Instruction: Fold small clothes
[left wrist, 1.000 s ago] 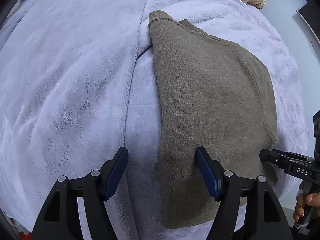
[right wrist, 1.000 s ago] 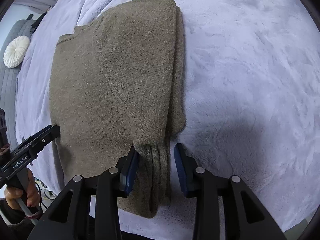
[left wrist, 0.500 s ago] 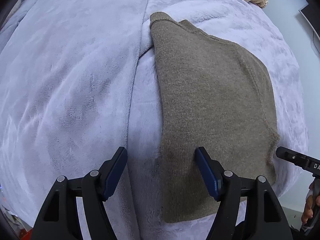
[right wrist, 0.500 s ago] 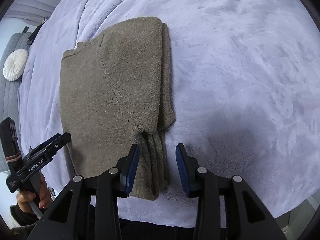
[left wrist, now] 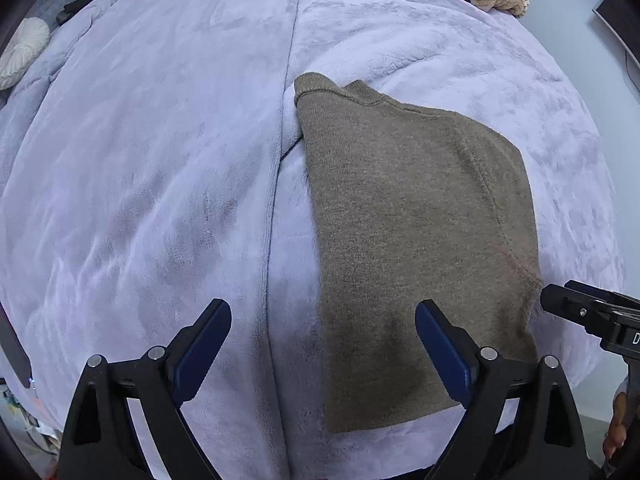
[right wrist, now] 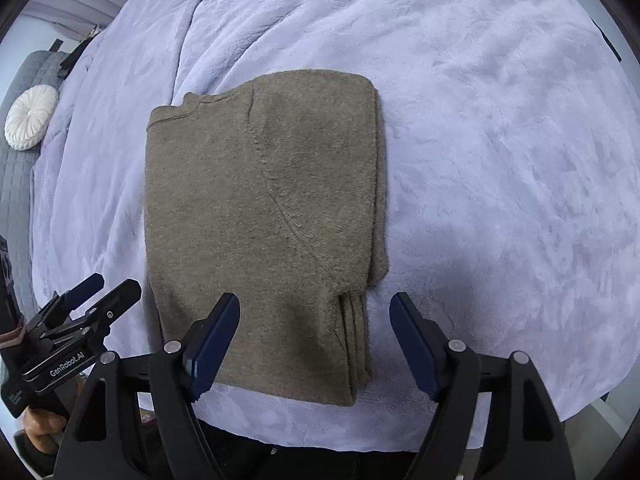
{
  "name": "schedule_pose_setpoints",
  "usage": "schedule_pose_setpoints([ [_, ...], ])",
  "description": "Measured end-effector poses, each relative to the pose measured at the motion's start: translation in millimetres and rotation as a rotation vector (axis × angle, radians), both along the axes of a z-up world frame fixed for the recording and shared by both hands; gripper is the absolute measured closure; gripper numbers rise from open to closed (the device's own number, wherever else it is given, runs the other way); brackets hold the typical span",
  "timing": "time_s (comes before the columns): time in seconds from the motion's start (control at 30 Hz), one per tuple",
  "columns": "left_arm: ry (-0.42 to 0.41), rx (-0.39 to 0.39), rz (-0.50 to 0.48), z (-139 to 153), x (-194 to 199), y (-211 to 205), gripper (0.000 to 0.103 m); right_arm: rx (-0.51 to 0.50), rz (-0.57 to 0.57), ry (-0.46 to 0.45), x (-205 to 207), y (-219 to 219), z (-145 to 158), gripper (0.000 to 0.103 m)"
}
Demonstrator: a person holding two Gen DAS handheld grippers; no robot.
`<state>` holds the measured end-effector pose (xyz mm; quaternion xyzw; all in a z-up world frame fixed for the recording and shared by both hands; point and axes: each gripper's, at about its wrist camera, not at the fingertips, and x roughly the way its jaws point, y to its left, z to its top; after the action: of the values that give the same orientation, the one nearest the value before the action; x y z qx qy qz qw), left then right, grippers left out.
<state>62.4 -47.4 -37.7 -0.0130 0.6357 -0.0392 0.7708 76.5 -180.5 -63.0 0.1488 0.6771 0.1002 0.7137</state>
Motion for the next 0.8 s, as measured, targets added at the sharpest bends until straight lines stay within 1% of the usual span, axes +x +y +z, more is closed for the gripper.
schedule_pose_setpoints([
  [0.03, -0.002, 0.003, -0.001, 1.4, -0.1, -0.7, 0.009, -0.009, 0.008, -0.006, 0.2, 1.8, 1.6, 0.020],
  [0.07, -0.004, 0.002, 0.000, 2.4, -0.1, -1.3, 0.009, -0.018, 0.014, -0.013, 1.2, 5.1, 2.4, 0.015],
  [0.1, -0.004, -0.003, 0.003, 2.3, 0.4, -1.4, 0.009, -0.031, 0.021, -0.024, 1.7, 8.4, 4.0, 0.006],
  [0.13, -0.004, -0.005, 0.006, 2.8, 0.5, -1.4, 0.006, -0.040, 0.028, -0.032, 2.3, 11.2, 4.9, 0.000],
  [0.17, -0.004, -0.004, 0.010, 3.4, 0.7, -1.4, 0.000, -0.051, 0.037, -0.044, 2.2, 14.3, 6.1, 0.000],
  [0.27, -0.014, 0.004, 0.013, 6.1, -1.1, -2.7, 0.000, -0.097, 0.061, -0.069, 1.3, 21.3, 8.3, 0.000],
  [0.37, -0.016, 0.013, 0.015, 9.1, -0.8, -4.7, 0.000, -0.109, 0.065, -0.070, 1.6, 23.5, 8.6, 0.000],
  [0.57, -0.023, 0.045, 0.037, 14.9, -2.0, -6.0, 0.000, -0.148, 0.040, -0.068, -0.2, 14.3, 14.6, 0.000],
  [0.7, -0.031, 0.081, 0.040, 16.7, -2.5, -6.6, 0.000, -0.179, 0.032, -0.075, -0.9, 11.3, 18.2, 0.000],
  [0.8, -0.026, 0.084, 0.044, 16.6, -2.8, -6.2, 0.000, -0.191, 0.029, -0.077, -0.6, 11.7, 18.5, 0.000],
])
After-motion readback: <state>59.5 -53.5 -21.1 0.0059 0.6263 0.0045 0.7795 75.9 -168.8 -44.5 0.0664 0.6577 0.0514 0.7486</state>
